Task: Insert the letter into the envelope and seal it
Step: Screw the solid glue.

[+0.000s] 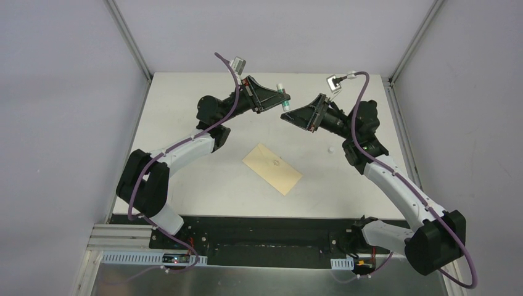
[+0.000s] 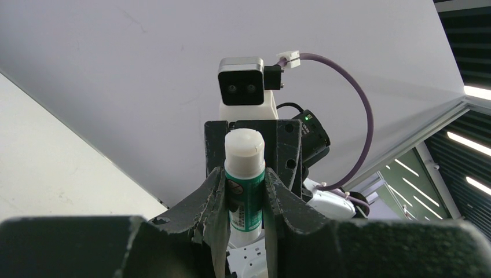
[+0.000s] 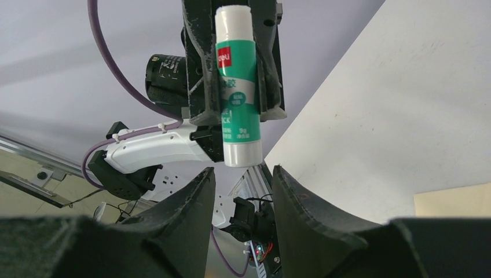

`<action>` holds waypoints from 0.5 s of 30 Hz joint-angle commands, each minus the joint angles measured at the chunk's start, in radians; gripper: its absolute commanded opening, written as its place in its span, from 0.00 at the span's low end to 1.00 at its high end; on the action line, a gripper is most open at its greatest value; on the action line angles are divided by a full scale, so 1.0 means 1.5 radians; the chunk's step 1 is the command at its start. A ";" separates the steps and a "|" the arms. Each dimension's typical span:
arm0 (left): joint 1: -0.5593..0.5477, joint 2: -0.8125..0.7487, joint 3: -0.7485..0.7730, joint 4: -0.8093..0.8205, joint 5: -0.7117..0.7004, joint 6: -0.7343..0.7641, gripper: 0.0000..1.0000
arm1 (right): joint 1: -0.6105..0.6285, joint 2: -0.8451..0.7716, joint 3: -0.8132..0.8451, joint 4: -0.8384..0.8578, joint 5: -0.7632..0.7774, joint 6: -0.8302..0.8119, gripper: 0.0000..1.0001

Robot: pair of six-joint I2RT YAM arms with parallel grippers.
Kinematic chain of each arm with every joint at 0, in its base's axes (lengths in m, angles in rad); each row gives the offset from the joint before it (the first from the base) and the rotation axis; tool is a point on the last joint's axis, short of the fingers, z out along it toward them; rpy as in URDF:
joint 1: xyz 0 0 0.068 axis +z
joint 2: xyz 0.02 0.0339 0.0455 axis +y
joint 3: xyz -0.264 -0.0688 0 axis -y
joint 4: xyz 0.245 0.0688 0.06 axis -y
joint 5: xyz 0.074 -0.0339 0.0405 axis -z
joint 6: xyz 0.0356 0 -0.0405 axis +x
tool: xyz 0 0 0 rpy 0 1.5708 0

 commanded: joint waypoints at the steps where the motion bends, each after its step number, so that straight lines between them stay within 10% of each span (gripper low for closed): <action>1: 0.000 -0.016 0.018 0.025 0.003 -0.001 0.00 | -0.004 -0.001 0.042 0.039 0.001 -0.007 0.43; 15: -0.001 -0.019 0.024 -0.006 0.007 0.011 0.00 | -0.004 0.008 0.049 0.039 0.009 -0.009 0.37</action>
